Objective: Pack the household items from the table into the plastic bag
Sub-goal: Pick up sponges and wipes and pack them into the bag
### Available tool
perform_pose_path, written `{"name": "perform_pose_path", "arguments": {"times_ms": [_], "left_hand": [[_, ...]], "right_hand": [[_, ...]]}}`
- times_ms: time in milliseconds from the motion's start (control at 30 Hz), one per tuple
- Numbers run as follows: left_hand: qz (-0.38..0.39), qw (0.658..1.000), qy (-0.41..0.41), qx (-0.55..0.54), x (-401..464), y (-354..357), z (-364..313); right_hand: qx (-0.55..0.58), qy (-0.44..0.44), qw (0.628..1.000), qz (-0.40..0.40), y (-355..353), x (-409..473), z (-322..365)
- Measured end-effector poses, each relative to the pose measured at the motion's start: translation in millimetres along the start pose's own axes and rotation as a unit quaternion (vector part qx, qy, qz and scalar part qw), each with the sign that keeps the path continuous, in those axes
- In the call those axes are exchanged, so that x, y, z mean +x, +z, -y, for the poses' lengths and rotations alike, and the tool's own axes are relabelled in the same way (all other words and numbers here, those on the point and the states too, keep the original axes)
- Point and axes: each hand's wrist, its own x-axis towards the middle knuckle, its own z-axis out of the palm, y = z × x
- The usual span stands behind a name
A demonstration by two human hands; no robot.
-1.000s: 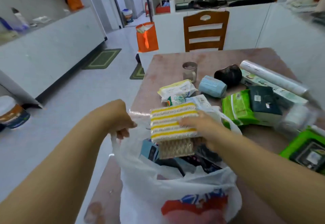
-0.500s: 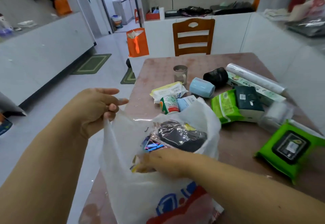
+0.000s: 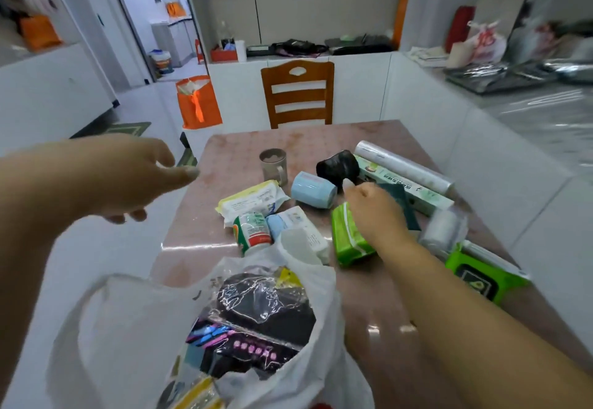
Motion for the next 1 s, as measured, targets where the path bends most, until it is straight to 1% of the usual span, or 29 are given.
{"name": "perform_pose_path", "arguments": {"times_ms": [33, 67, 100, 133, 167, 267, 333, 400, 467, 567, 700, 767, 900, 1000], "left_hand": [[0.016, 0.999, 0.021, -0.025, 11.3, 1.6, -16.0], [0.035, 0.997, 0.039, -0.050, 23.6, 6.8, -33.0], [0.058, 0.994, 0.055, -0.074, 35.6, 14.9, -50.7], [0.083, 0.990, 0.067, -0.097, 47.7, 25.8, -66.7], [0.106, 0.985, 0.073, -0.117, 60.1, 39.1, -80.2], [0.152, 0.977, 0.068, -0.134, 99.9, 83.3, -104.7], [0.171, 0.972, 0.051, -0.155, 119.1, 109.4, -113.0], [0.189, 0.959, 0.039, -0.207, 131.2, 129.9, -117.0], [0.197, 0.945, 0.035, -0.258, 137.0, 145.1, -120.0], [0.200, 0.930, 0.032, -0.308, 140.0, 160.2, -122.8], [0.187, 0.923, 0.014, -0.335, 145.2, 166.9, -121.0], [0.180, 0.915, 0.004, -0.362, 147.4, 168.2, -119.7], [0.150, 0.888, -0.024, -0.434, 152.5, 170.7, -117.5], [0.125, 0.862, -0.042, -0.489, 156.4, 170.8, -117.1]], "right_hand": [[-0.069, 0.052, 0.996, -0.021, 3.4, 17.2, -18.0], [-0.109, 0.106, 0.988, -0.021, 8.1, 29.1, -34.5], [-0.120, 0.151, 0.981, -0.010, 15.2, 36.7, -49.2], [-0.121, 0.177, 0.977, -0.002, 22.8, 39.5, -60.1], [-0.129, 0.184, 0.974, -0.005, 29.3, 39.3, -66.8], [-0.174, 0.161, 0.971, -0.034, 40.3, 39.5, -73.2], [-0.191, 0.155, 0.969, -0.020, 44.6, 42.7, -74.1], [-0.205, 0.150, 0.967, 0.000, 49.2, 46.2, -72.3], [-0.223, 0.148, 0.963, -0.001, 53.0, 49.8, -69.1], [-0.253, 0.117, 0.960, 0.004, 60.1, 55.7, -67.7], [-0.205, 0.122, 0.969, 0.056, 72.2, 63.9, -68.0], [-0.180, 0.124, 0.974, 0.056, 70.8, 68.1, -66.5], [-0.136, 0.088, 0.987, 0.017, 49.8, 72.8, -53.3], [-0.034, 0.035, 0.999, -0.022, 28.5, 73.2, -29.9]]}}
